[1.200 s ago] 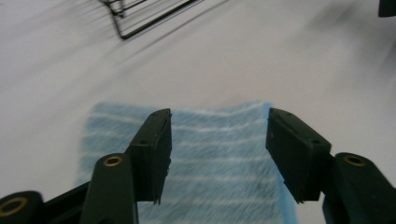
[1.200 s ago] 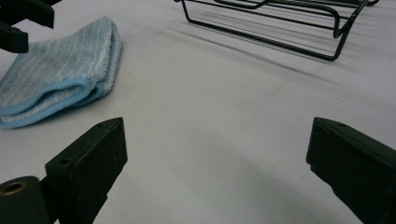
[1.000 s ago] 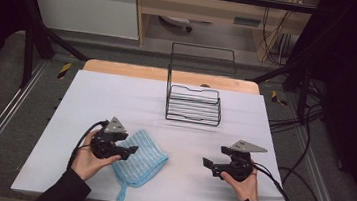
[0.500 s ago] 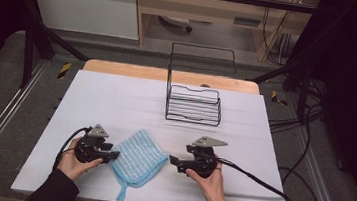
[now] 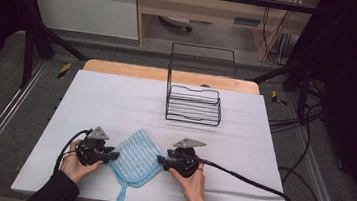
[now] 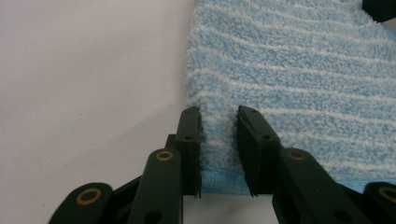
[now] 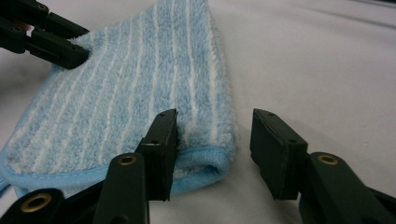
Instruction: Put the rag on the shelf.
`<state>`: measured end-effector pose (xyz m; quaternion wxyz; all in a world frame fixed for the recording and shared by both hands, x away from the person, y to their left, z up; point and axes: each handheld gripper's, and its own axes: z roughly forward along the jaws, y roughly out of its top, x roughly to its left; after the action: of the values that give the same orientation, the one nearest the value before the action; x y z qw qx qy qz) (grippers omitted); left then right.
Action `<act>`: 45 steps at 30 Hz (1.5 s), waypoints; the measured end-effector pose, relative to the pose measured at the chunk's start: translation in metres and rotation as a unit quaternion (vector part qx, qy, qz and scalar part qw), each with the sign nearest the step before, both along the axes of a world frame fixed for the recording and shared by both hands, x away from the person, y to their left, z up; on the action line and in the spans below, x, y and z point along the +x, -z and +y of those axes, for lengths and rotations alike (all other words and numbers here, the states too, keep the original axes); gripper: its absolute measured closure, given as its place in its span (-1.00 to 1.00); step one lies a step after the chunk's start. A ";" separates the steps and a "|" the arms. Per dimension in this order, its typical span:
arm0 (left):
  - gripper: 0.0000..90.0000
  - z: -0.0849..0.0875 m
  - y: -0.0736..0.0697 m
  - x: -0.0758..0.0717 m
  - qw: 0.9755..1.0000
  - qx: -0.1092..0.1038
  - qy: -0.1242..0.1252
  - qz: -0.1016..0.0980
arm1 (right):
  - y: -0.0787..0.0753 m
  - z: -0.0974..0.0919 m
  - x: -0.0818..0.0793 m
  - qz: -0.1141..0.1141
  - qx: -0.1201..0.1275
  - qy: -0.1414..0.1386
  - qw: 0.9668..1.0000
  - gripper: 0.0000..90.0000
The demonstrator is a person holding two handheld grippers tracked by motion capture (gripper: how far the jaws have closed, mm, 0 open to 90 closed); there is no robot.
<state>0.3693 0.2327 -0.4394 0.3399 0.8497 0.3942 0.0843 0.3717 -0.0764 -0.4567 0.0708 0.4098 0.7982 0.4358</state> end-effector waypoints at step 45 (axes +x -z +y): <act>0.78 -0.077 -0.001 -0.028 0.998 -0.069 -0.006 0.009 | -0.043 -0.059 0.015 0.021 -0.040 0.019 0.999 0.81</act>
<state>0.3414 0.1555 -0.4384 0.3939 0.8223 0.4074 0.0515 0.3871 -0.1351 -0.4140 0.0783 0.4310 0.8083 0.3935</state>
